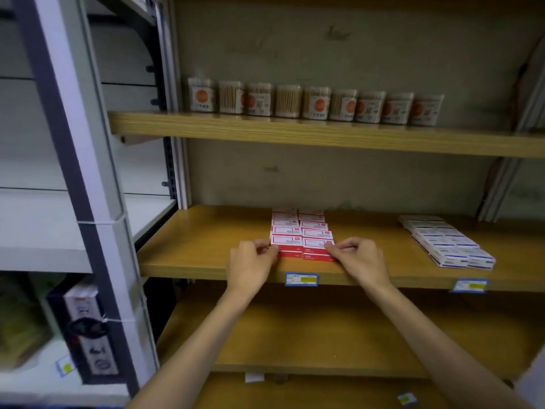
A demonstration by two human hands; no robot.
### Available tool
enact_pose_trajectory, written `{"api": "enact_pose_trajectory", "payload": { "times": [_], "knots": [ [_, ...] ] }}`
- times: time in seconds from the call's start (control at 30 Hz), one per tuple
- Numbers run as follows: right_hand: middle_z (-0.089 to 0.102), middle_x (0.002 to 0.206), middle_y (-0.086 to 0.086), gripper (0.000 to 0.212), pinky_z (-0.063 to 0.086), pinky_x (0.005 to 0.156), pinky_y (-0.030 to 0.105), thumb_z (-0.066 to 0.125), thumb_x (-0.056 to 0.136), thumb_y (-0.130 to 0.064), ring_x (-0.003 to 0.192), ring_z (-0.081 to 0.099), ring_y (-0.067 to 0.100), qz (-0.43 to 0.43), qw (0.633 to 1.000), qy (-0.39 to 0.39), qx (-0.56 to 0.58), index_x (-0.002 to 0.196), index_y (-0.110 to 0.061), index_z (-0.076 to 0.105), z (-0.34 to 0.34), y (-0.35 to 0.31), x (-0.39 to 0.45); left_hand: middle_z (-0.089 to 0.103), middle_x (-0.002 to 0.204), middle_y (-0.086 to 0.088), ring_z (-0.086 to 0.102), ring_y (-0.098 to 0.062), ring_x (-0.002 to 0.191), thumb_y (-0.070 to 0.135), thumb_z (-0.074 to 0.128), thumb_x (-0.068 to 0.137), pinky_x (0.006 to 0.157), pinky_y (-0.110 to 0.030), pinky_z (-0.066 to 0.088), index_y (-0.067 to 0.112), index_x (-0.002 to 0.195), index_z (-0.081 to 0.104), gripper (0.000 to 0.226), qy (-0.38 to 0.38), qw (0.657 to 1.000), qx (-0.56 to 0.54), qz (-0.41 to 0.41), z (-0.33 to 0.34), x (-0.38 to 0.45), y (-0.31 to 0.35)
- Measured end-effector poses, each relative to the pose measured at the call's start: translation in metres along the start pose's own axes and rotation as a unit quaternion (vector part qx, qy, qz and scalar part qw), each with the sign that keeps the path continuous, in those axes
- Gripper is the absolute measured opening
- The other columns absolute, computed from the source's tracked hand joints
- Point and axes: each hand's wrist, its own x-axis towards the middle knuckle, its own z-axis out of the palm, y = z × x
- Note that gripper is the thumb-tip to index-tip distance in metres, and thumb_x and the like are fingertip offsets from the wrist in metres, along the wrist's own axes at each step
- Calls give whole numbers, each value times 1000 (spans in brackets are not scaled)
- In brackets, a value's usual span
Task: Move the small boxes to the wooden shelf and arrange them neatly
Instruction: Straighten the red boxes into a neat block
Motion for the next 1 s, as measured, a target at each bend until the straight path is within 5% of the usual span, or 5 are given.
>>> {"api": "enact_pose_trajectory", "payload": {
  "times": [0.2, 0.3, 0.43, 0.6, 1.0],
  "knots": [
    [71, 90, -3, 36, 55, 72, 26, 74, 85, -41, 87, 69, 8, -2, 997, -69, 20, 111, -22, 59, -8, -1, -1, 62, 101, 8, 59, -5, 86, 46, 70, 89, 60, -14, 42, 17, 110, 57, 38, -65, 997, 40, 19, -17, 3, 2],
    [69, 98, -1, 43, 58, 82, 34, 76, 82, -46, 92, 68, 11, -22, 987, -156, -17, 115, -28, 56, -16, -6, 7, 51, 118, 9, 52, -11, 108, 52, 78, 78, 84, -25, 48, 22, 124, 50, 62, -158, 973, 154, 69, -29, 23, 5],
    [57, 117, -6, 40, 44, 60, 11, 83, 78, -36, 83, 54, 3, -79, 970, -220, -65, 111, -27, 62, -20, -12, 15, 56, 130, 8, 53, -10, 115, 46, 80, 77, 98, -32, 51, 29, 132, 55, 63, -269, 950, 126, 94, -35, 39, 8],
    [50, 120, -7, 46, 42, 52, 4, 79, 83, -24, 73, 50, 3, -102, 963, -241, -65, 125, -17, 61, -24, -9, 20, 65, 123, 10, 56, -10, 117, 41, 81, 77, 102, -33, 49, 31, 116, 67, 43, -271, 952, 106, 99, -30, 50, 7],
    [56, 122, -6, 38, 58, 89, 25, 77, 83, -19, 109, 64, 11, -83, 957, -277, 6, 118, -18, 63, -18, 3, 25, 70, 101, 15, 66, -4, 93, 36, 88, 68, 72, -15, 54, 33, 103, 69, 41, -267, 961, 34, 66, -28, 47, -3]
  ]
}}
